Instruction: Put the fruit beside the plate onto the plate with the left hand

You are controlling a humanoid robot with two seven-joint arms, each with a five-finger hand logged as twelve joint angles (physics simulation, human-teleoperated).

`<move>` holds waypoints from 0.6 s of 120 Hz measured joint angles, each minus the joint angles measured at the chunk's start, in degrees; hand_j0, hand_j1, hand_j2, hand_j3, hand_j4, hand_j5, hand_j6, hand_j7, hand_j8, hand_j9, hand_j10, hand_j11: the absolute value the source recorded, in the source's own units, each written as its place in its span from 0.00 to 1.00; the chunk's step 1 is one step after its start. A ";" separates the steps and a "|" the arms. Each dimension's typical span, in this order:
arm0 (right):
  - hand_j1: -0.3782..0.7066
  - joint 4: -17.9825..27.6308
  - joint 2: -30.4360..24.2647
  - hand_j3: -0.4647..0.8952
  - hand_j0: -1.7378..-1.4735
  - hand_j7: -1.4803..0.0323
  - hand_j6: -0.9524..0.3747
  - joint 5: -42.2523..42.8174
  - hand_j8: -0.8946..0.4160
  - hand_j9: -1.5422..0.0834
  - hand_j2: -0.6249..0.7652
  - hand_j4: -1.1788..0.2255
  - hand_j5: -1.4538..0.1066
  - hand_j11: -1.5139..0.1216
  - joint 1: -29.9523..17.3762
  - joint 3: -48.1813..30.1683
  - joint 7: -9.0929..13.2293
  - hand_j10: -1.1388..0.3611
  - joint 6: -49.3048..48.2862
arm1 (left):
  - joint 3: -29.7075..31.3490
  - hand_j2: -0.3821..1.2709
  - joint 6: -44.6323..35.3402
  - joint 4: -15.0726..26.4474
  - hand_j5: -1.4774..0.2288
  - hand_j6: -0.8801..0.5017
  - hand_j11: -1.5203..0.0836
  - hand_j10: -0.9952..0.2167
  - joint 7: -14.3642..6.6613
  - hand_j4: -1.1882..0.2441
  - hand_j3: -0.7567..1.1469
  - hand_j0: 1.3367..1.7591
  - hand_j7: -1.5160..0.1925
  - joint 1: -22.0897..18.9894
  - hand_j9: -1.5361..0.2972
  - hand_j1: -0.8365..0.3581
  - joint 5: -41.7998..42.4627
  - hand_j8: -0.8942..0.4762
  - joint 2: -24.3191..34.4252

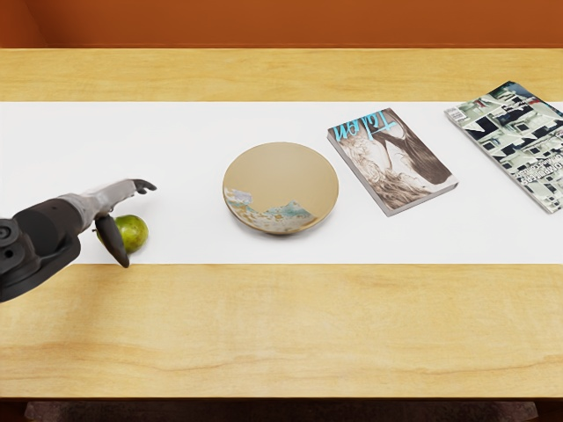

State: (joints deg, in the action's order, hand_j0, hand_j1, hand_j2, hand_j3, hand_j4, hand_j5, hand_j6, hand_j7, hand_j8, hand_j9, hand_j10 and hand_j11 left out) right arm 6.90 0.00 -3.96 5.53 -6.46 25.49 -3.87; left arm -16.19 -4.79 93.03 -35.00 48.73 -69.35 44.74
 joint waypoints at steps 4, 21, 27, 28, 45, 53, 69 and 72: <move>0.03 -0.01 0.00 0.34 0.30 0.98 0.72 0.00 0.68 0.95 0.45 0.84 0.93 0.93 0.03 -0.01 0.00 0.76 0.00 | 0.04 0.25 -0.28 0.01 0.74 0.51 0.82 0.68 0.00 0.71 0.40 0.76 0.76 -0.04 0.72 0.83 -0.06 0.53 0.04; 0.03 0.01 0.00 0.34 0.30 0.98 0.72 0.01 0.68 0.95 0.45 0.84 0.93 0.93 0.08 -0.01 0.00 0.76 0.00 | 0.28 0.26 -1.13 -0.03 0.73 0.50 0.80 0.67 0.00 0.70 0.40 0.76 0.75 -0.04 0.71 0.81 -0.28 0.51 0.61; 0.03 0.00 0.00 0.34 0.30 0.98 0.72 0.01 0.68 0.95 0.45 0.84 0.93 0.93 0.08 -0.01 0.00 0.76 0.00 | 0.35 0.26 -1.44 -0.11 0.72 0.49 0.79 0.66 0.00 0.69 0.40 0.76 0.74 -0.04 0.70 0.80 -0.32 0.51 0.62; 0.03 0.00 0.00 0.34 0.30 0.98 0.72 0.02 0.68 0.95 0.45 0.84 0.93 0.93 0.08 -0.01 0.00 0.76 0.00 | 0.36 0.26 -1.48 -0.12 0.72 0.49 0.79 0.66 0.00 0.69 0.40 0.76 0.74 -0.04 0.70 0.80 -0.33 0.51 0.66; 0.03 0.02 0.00 0.34 0.30 0.98 0.72 0.01 0.68 0.95 0.45 0.84 0.93 0.93 0.09 -0.02 0.00 0.76 0.00 | 0.44 0.26 -1.93 -0.35 0.70 0.47 0.77 0.63 0.00 0.67 0.40 0.76 0.72 -0.52 0.68 0.77 -0.44 0.48 0.70; 0.03 0.03 0.00 0.34 0.30 0.98 0.72 0.01 0.68 0.95 0.45 0.84 0.93 0.93 0.09 -0.01 0.00 0.76 0.00 | 0.45 0.26 -2.08 -0.41 0.68 0.46 0.76 0.62 0.00 0.66 0.40 0.76 0.71 -0.74 0.67 0.76 -0.46 0.47 0.70; 0.03 0.03 0.00 0.34 0.30 0.98 0.72 0.01 0.68 0.95 0.45 0.84 0.93 0.93 0.10 0.02 0.00 0.76 0.00 | 0.46 0.27 -2.20 -0.48 0.66 0.44 0.73 0.59 0.00 0.64 0.40 0.76 0.68 -0.83 0.65 0.72 -0.47 0.45 0.70; 0.03 0.03 0.00 0.34 0.30 0.98 0.72 0.02 0.68 0.95 0.45 0.84 0.93 0.93 0.11 0.02 0.00 0.76 0.00 | 0.46 0.27 -2.21 -0.50 0.65 0.43 0.72 0.59 0.00 0.63 0.40 0.76 0.68 -0.83 0.64 0.72 -0.47 0.44 0.70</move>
State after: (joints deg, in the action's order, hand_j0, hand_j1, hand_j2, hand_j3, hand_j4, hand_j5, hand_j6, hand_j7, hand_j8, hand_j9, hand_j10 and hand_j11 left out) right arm 6.93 0.00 -3.94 5.64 -6.44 25.49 -3.87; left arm -15.73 -6.99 92.53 -35.00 47.90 -69.82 45.44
